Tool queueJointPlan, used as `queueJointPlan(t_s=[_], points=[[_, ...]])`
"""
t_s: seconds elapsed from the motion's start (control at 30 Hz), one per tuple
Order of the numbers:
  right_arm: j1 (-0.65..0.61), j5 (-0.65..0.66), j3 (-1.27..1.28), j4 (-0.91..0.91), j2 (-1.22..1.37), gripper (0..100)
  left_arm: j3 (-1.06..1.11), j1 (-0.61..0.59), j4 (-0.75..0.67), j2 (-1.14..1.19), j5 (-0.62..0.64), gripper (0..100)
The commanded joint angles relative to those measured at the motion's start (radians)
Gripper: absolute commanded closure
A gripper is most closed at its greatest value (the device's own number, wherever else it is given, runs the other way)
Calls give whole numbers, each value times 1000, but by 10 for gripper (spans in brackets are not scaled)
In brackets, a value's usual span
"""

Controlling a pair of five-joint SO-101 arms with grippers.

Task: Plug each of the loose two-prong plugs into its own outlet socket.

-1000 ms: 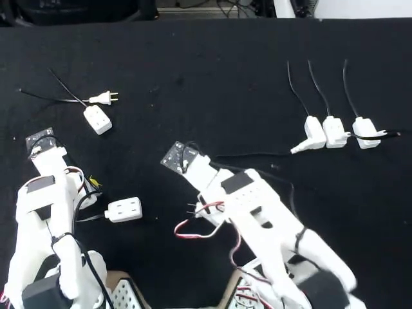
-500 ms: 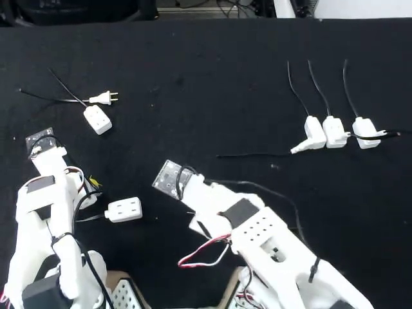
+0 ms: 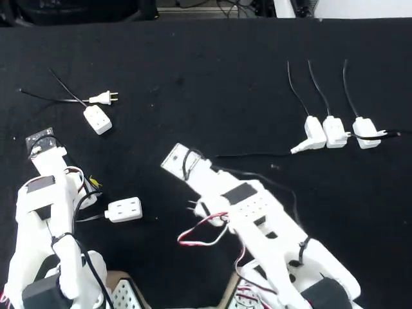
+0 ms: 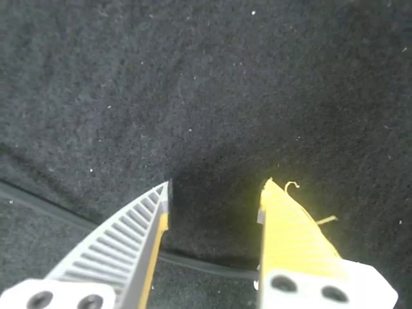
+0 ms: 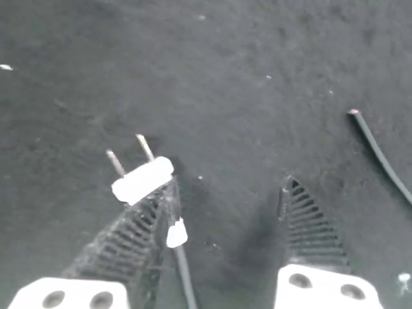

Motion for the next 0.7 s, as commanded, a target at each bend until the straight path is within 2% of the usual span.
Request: queueJointPlan(t_s=[0.0, 0.23, 0.33, 0.47, 0.67], points=[[48, 26, -48, -8, -4, 751, -7, 1, -9, -25, 6, 770], [38, 28, -117, 192, -76, 750, -7, 1, -9, -25, 6, 770], [-34, 25, -88, 258, -174, 751, -8, 1, -9, -25, 8, 770], [-137, 18, -5, 222, -271, 751, -8, 2, -9, -23, 8, 770], [-137, 26, 54, 104, -252, 751, -5, 2, -9, -25, 6, 770]])
